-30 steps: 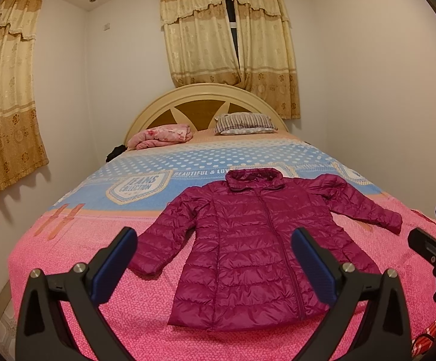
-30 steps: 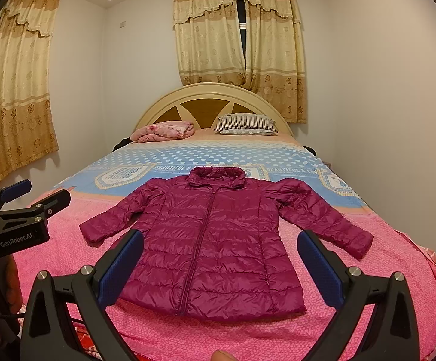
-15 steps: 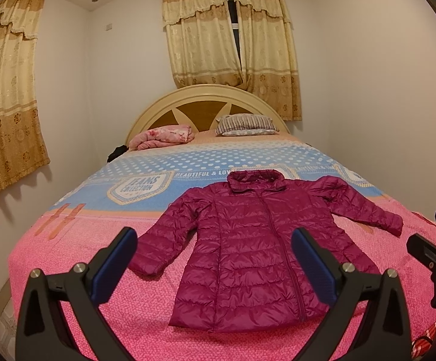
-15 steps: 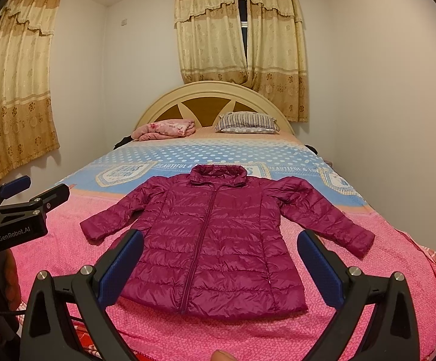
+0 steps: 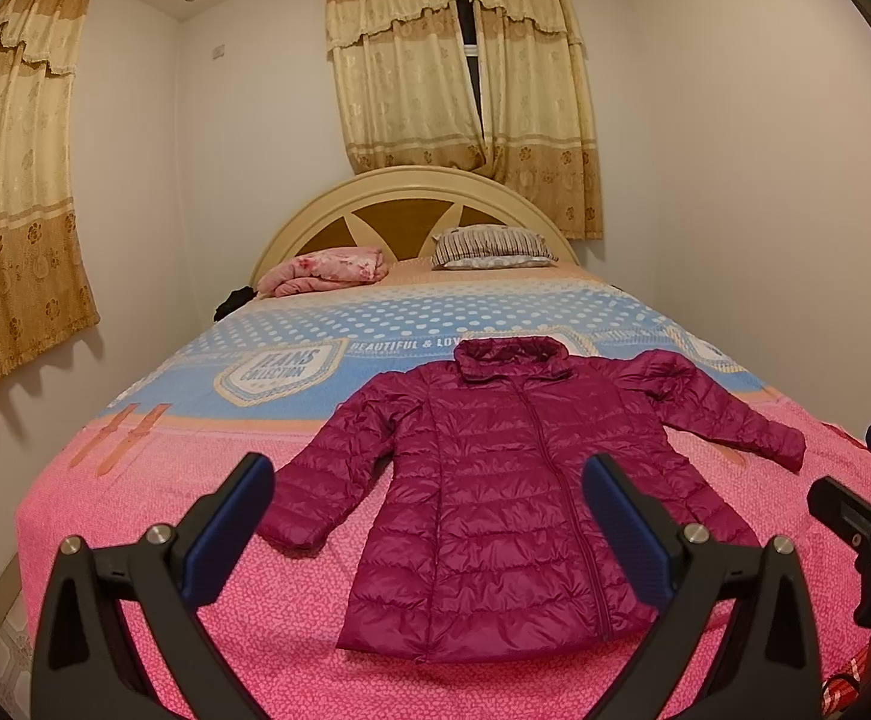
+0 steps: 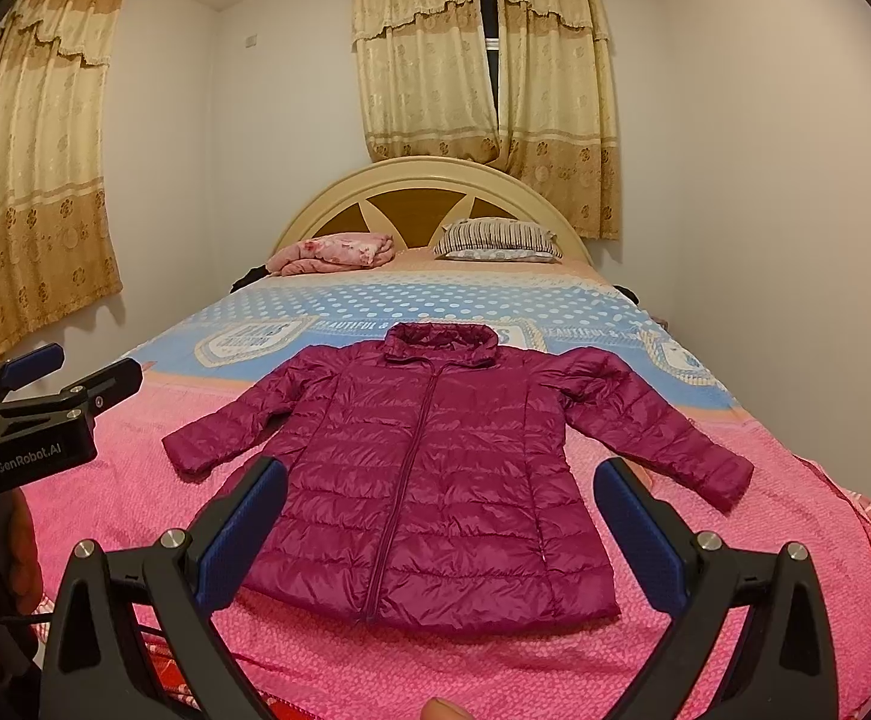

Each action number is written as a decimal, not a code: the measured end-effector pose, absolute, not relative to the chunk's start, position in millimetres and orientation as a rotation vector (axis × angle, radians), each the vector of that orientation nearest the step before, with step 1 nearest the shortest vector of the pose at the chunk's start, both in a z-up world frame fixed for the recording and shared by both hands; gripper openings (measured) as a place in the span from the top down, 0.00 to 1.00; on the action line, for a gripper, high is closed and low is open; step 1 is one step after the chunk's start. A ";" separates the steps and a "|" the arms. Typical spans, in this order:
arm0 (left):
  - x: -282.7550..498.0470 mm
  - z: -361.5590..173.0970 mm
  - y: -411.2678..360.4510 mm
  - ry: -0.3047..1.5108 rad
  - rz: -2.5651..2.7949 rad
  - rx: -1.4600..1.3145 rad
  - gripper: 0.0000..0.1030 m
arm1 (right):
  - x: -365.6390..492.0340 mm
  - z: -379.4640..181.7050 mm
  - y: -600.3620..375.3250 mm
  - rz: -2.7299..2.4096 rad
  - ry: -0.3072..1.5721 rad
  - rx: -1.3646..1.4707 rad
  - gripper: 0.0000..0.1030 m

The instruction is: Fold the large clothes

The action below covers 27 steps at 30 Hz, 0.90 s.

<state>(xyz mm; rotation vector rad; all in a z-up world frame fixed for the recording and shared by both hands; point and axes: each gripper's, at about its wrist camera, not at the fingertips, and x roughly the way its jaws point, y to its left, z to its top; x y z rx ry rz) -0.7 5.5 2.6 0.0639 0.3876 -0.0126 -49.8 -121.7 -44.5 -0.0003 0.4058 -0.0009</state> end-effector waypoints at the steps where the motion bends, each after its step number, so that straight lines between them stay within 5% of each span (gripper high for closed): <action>1: -0.7 2.6 5.6 0.387 -0.012 0.064 0.00 | -50.0 -44.3 -121.6 0.000 0.405 0.000 0.01; 27: 0.0 2.2 6.1 0.390 -0.012 0.063 0.00 | -47.8 -47.7 -119.5 0.011 0.417 -0.002 0.01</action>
